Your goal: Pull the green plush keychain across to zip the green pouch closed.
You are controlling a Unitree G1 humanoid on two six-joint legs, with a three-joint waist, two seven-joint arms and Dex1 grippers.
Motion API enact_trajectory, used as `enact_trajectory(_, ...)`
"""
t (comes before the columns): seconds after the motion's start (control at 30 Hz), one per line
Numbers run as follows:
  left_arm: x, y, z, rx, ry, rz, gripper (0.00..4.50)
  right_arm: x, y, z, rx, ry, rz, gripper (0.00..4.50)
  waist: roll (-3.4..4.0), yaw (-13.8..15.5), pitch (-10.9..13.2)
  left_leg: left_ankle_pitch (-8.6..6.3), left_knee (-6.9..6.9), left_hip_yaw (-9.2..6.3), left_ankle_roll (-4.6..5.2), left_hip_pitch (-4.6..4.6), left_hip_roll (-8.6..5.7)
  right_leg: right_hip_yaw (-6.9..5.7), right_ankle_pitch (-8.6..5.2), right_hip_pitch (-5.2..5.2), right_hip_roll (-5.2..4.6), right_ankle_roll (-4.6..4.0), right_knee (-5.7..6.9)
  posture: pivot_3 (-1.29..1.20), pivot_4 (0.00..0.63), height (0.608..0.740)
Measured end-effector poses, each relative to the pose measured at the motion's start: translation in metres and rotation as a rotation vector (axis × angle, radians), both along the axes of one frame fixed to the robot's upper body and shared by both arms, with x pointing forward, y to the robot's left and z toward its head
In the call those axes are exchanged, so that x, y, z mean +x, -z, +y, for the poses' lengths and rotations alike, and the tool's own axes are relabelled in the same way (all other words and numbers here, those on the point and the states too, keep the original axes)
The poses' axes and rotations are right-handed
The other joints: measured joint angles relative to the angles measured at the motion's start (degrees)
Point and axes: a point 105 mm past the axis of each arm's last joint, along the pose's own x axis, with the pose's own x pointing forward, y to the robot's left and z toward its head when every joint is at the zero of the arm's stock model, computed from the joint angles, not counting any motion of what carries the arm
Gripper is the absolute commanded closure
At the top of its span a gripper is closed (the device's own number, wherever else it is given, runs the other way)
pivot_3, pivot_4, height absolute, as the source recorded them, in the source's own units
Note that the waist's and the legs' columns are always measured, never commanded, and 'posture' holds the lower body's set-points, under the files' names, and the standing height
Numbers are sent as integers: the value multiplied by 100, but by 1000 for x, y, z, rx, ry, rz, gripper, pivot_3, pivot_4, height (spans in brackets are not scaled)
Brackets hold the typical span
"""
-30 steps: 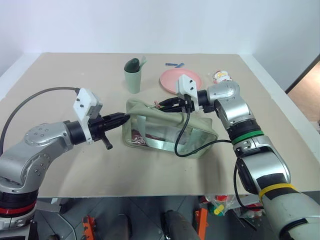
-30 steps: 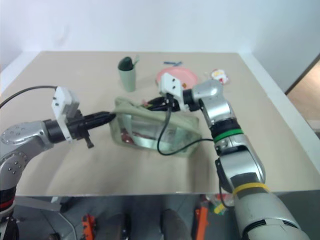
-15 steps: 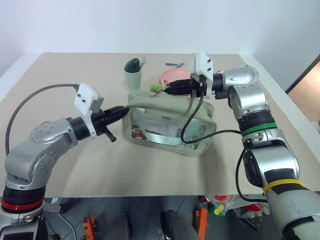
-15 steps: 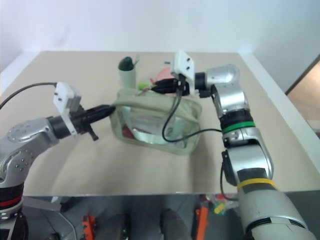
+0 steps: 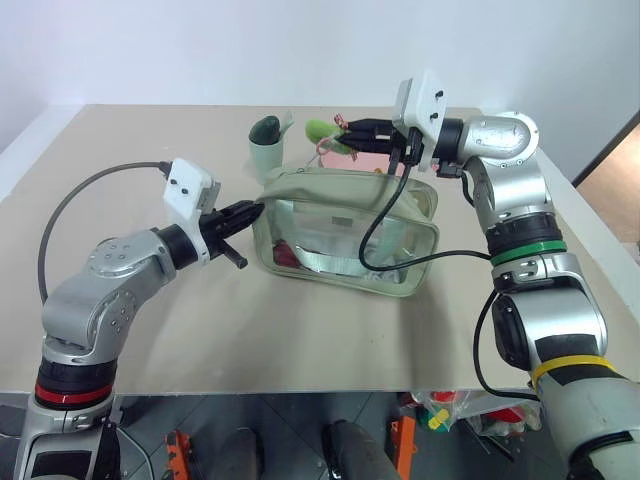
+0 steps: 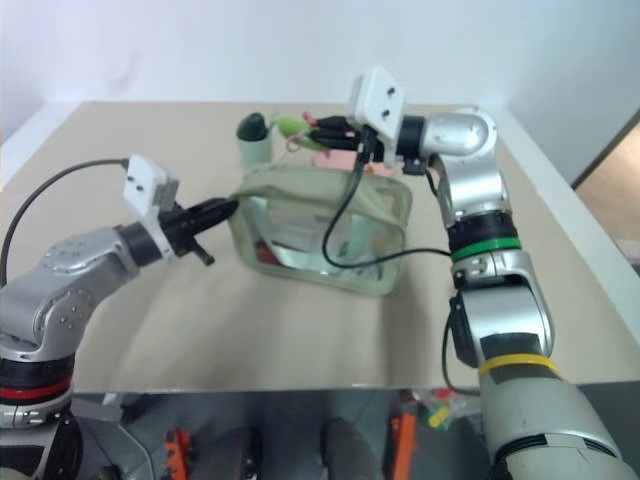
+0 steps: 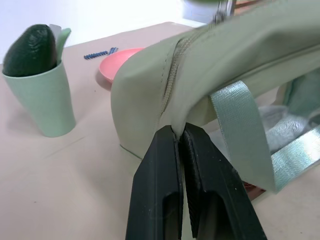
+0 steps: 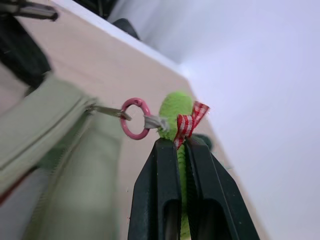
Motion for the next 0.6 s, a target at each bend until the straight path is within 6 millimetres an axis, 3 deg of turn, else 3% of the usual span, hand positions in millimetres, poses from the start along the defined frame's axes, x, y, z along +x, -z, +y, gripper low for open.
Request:
enact_trajectory(0.3, 5, -6, 6, 36, -43, -45, 4500, 10, 0, -12, 23, 92, -40, 4475, 0, 2, 0, 0, -2, 1, 0, 0, -1, 3, 0, -1, -1, 1, 0, 0, 150, 740)
enact_trajectory(0.6, 18, -1, 36, 94, -185, -46, 4500, 16, -5, -59, 25, 264, -116, 4475, -1, 5, 0, 0, -2, 4, 0, -1, -9, 7, -1, -1, -8, 2, -1, 0, 150, 740)
